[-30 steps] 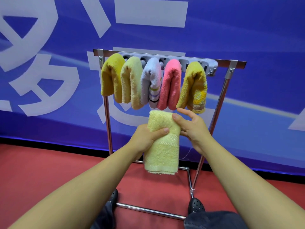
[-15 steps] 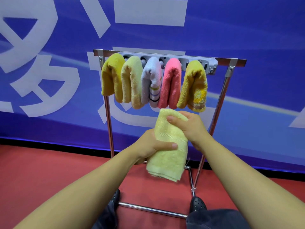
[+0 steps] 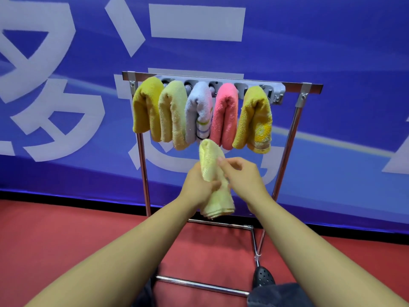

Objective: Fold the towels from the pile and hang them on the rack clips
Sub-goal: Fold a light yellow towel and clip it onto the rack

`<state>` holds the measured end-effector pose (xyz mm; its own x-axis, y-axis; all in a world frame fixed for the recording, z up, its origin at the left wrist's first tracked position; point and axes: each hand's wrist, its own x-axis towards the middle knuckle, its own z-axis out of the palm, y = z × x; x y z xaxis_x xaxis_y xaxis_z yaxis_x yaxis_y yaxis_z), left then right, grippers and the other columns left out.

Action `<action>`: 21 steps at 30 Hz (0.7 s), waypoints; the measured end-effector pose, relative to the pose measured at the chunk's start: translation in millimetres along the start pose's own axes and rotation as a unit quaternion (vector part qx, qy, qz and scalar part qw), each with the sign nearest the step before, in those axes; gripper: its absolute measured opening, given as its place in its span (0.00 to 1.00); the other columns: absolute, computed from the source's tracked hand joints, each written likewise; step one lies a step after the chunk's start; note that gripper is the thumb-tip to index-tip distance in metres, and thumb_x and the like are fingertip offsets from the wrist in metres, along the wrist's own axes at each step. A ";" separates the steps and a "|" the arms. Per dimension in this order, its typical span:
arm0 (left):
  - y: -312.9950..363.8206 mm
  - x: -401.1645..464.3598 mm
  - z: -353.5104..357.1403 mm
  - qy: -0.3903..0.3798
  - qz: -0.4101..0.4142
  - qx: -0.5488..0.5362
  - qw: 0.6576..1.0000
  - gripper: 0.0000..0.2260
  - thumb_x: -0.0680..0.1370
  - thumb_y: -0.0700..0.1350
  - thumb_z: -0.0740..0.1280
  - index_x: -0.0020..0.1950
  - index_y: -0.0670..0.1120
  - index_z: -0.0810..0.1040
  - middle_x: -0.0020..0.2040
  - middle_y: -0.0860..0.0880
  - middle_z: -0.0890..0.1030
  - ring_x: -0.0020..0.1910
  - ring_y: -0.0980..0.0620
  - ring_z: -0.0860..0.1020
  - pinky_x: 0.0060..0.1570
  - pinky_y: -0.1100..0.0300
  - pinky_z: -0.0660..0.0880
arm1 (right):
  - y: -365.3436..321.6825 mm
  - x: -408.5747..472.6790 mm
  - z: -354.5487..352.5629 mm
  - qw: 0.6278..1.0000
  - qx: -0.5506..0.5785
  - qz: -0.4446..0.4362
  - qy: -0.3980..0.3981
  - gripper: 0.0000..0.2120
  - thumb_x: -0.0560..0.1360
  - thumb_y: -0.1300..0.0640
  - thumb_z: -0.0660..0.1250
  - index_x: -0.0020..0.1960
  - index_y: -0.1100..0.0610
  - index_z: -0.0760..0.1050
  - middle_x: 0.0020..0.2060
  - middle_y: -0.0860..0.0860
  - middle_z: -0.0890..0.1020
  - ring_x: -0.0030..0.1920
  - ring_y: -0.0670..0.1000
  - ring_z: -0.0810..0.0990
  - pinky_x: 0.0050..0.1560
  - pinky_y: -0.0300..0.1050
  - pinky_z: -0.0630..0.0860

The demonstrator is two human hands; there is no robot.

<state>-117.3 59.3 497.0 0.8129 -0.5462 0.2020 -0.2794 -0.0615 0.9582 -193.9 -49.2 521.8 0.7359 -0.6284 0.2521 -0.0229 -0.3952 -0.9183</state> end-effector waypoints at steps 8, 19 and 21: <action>27.7 -9.0 -3.6 -0.140 0.010 -0.170 0.975 0.19 0.78 0.42 0.64 0.68 0.53 0.77 0.59 0.50 0.85 0.59 0.53 0.83 0.57 0.51 0.77 | -9.1 -9.6 -7.1 0.996 0.054 -0.068 -0.001 0.08 0.79 0.50 0.69 0.54 0.51 0.84 0.45 0.49 0.88 0.49 0.50 0.87 0.56 0.58 0.81; 91.6 -1.3 56.7 0.070 0.157 -0.003 0.985 0.16 0.85 0.53 0.59 0.39 0.53 0.75 0.33 0.56 0.79 0.33 0.64 0.75 0.39 0.57 0.70 | -40.0 -8.0 -57.6 0.978 0.040 -0.130 0.156 0.11 0.79 0.46 0.66 0.46 0.51 0.80 0.36 0.51 0.85 0.40 0.55 0.84 0.44 0.58 0.80; 108.0 -1.9 74.8 0.068 0.164 0.004 0.984 0.17 0.86 0.52 0.58 0.39 0.52 0.74 0.33 0.55 0.79 0.33 0.63 0.74 0.37 0.58 0.69 | -43.8 -6.3 -77.5 0.974 0.036 -0.136 0.176 0.11 0.80 0.47 0.66 0.44 0.52 0.79 0.34 0.50 0.83 0.37 0.52 0.82 0.40 0.55 0.80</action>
<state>-187.2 -8.8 585.0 0.7391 -0.4202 0.5264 -0.5425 0.0918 0.8350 -249.9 -79.9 584.1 0.4294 -0.7028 0.5672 0.1970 -0.5400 -0.8183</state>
